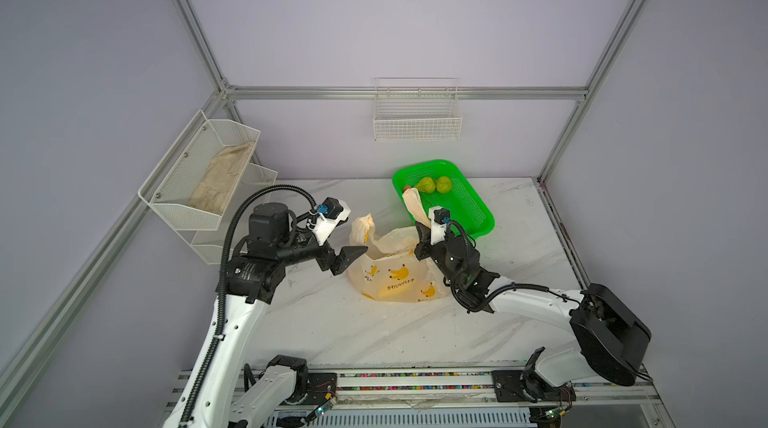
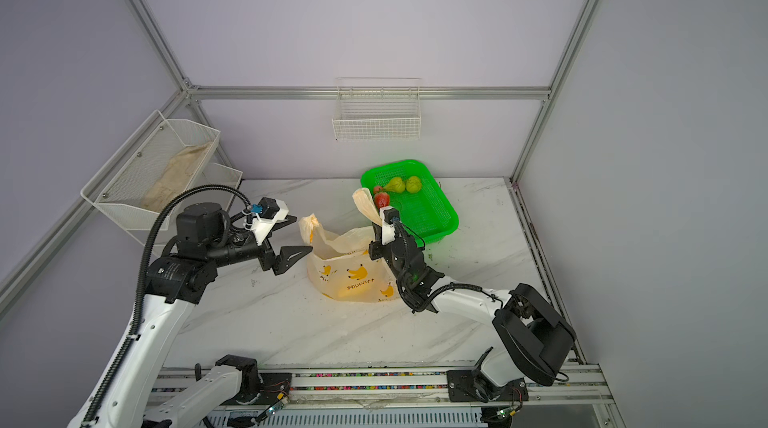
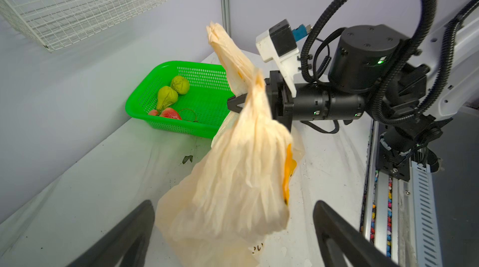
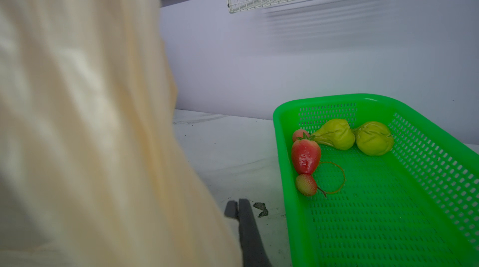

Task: Place the fake fruits into the plastic bag and tie a complex knot

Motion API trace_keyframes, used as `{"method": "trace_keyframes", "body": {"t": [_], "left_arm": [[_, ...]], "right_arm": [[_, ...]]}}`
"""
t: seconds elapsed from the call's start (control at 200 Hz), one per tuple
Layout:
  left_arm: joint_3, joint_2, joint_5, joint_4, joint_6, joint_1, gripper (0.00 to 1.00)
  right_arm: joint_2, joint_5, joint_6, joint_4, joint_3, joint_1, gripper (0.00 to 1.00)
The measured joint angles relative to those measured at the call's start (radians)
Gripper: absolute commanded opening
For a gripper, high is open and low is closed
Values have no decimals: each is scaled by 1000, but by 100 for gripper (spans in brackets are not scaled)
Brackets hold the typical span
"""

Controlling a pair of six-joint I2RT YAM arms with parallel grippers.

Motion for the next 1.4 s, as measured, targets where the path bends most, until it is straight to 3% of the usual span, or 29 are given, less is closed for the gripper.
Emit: {"method": "trace_keyframes", "body": {"t": [0.285, 0.485, 0.65, 0.85, 1.065, 1.395], "left_arm": [[-9, 111, 103, 109, 95, 32, 88], [-9, 208, 213, 222, 63, 47, 86], [-9, 257, 315, 329, -28, 46, 73], [-25, 261, 360, 457, -127, 15, 56], [-60, 258, 363, 503, -172, 3, 45], [-81, 242, 364, 530, -175, 2, 45]], "right_arm": [[-2, -11, -3, -15, 2, 0, 0], [-4, -11, -13, -28, 10, 0, 0], [-27, -34, -39, -45, 15, -6, 35], [-111, -145, -86, -77, 15, -54, 67], [-173, -354, -145, -128, 15, -141, 81], [-100, -740, -206, -165, 51, -344, 88]]}}
